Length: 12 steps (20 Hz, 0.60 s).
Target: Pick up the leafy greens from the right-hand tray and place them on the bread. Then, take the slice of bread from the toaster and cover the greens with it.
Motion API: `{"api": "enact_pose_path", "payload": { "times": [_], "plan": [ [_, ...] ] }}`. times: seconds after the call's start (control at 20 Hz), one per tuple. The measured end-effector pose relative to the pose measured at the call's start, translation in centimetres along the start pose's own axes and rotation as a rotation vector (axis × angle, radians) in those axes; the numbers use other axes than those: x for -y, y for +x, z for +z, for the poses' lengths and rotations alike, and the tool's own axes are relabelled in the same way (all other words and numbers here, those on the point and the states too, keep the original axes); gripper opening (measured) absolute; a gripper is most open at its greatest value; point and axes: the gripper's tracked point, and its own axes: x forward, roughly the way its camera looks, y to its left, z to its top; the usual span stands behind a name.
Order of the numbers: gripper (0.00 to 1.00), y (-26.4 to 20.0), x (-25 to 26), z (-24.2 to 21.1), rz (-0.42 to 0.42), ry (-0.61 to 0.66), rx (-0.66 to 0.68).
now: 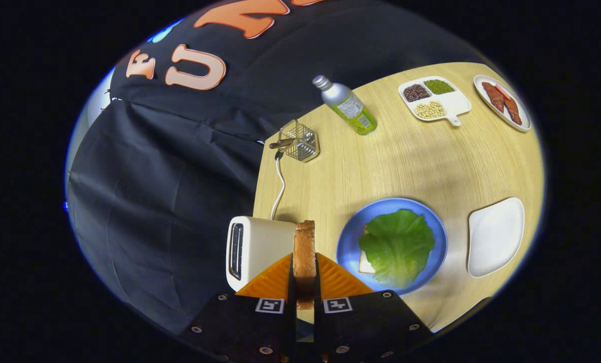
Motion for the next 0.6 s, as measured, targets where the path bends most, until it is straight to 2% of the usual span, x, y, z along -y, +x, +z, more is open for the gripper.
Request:
{"api": "enact_pose_path", "payload": {
  "times": [0.25, 0.6],
  "plan": [
    [0.14, 1.1, 3.9, -0.9, -0.034, -0.001, -0.018],
    [0.14, 2.8, 6.1, -1.6, 0.014, 0.056, -0.021]
  ]
}}
